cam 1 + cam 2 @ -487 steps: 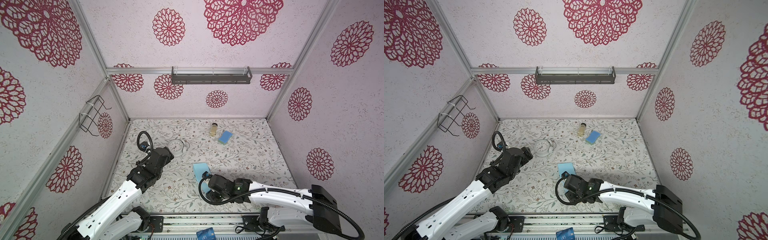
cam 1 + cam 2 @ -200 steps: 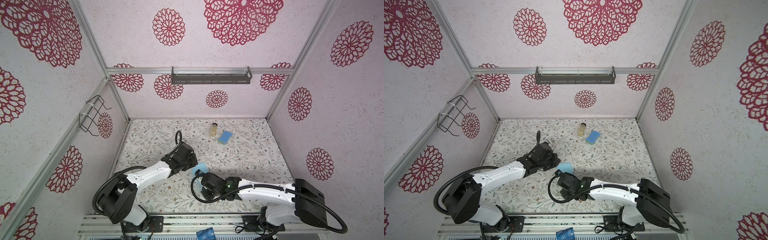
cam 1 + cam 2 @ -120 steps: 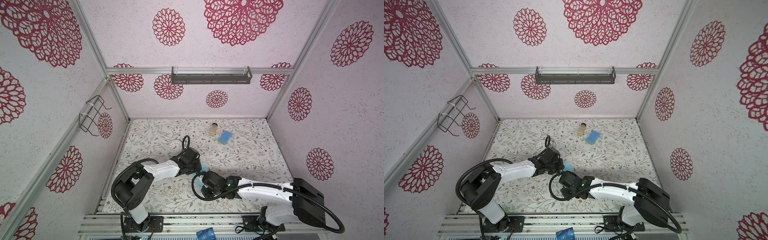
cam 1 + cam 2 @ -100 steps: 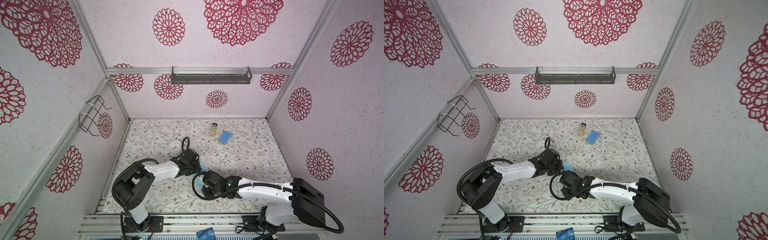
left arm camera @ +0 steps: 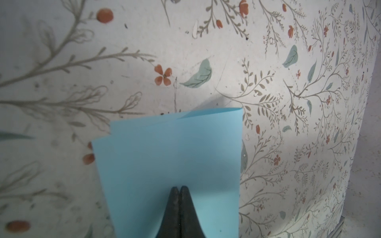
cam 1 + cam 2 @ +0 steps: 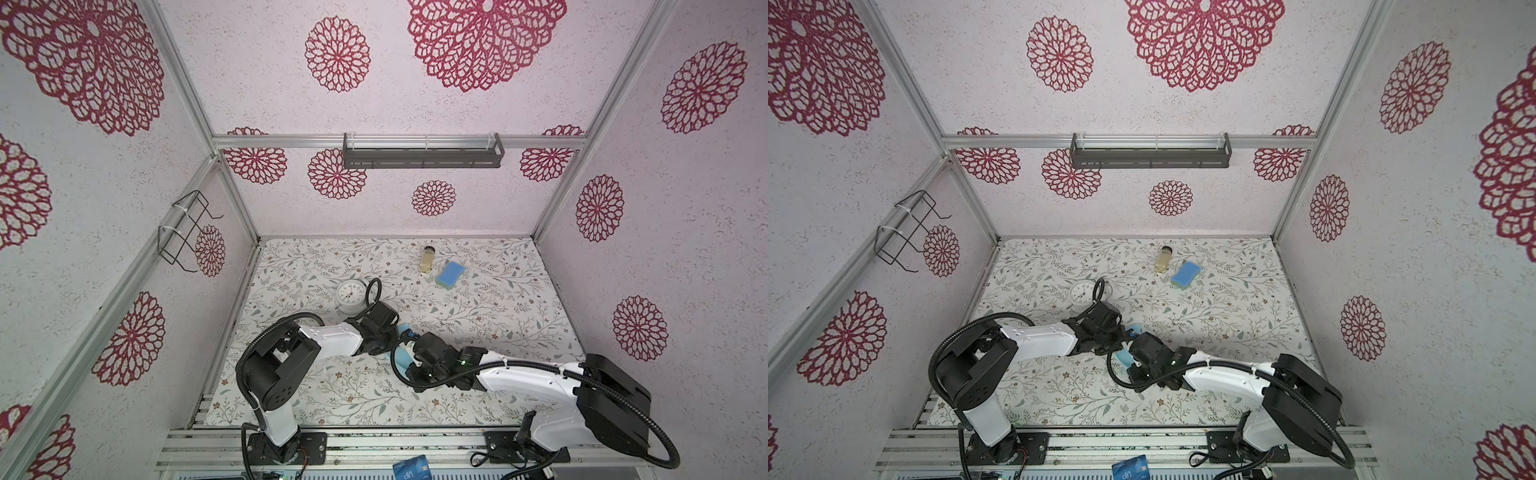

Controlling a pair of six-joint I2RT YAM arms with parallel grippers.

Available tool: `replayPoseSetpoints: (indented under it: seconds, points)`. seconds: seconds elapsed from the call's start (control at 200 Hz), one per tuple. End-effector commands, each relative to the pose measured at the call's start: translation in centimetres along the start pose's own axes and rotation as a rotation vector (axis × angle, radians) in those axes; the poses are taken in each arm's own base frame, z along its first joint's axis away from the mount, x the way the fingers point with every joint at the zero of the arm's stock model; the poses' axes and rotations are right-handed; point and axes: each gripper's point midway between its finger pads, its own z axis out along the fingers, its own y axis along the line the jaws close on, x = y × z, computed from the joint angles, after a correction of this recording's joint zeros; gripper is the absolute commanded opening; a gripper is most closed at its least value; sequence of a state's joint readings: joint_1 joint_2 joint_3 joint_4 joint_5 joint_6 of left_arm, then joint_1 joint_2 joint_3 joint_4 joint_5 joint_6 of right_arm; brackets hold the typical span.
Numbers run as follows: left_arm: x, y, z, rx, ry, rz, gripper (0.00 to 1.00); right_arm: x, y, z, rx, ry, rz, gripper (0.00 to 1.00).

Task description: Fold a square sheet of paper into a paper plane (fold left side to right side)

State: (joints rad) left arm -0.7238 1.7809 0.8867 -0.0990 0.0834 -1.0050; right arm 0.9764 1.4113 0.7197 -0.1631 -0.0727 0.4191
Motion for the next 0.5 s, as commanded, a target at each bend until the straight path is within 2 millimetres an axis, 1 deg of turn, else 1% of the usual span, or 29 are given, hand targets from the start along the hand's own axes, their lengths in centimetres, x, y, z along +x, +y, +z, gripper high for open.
replayPoseSetpoints:
  seconds: [0.0,0.13,0.275,0.495]
  points:
    - [0.5,1.2,1.0,-0.05,0.017,0.031,0.0,-1.5,-0.2,0.2,-0.037,-0.031,0.04,0.0]
    - [0.5,1.2,1.0,-0.049,0.017,0.041,0.0,-2.1,-1.1,0.7,-0.046,-0.032,0.07,0.0]
    - [0.5,1.1,0.9,-0.044,0.018,0.044,0.0,-2.5,-1.7,1.2,-0.067,-0.014,0.073,0.0]
    - [0.4,0.9,0.6,-0.048,0.019,0.055,0.0,-2.2,-2.1,1.6,-0.063,0.055,-0.005,0.0]
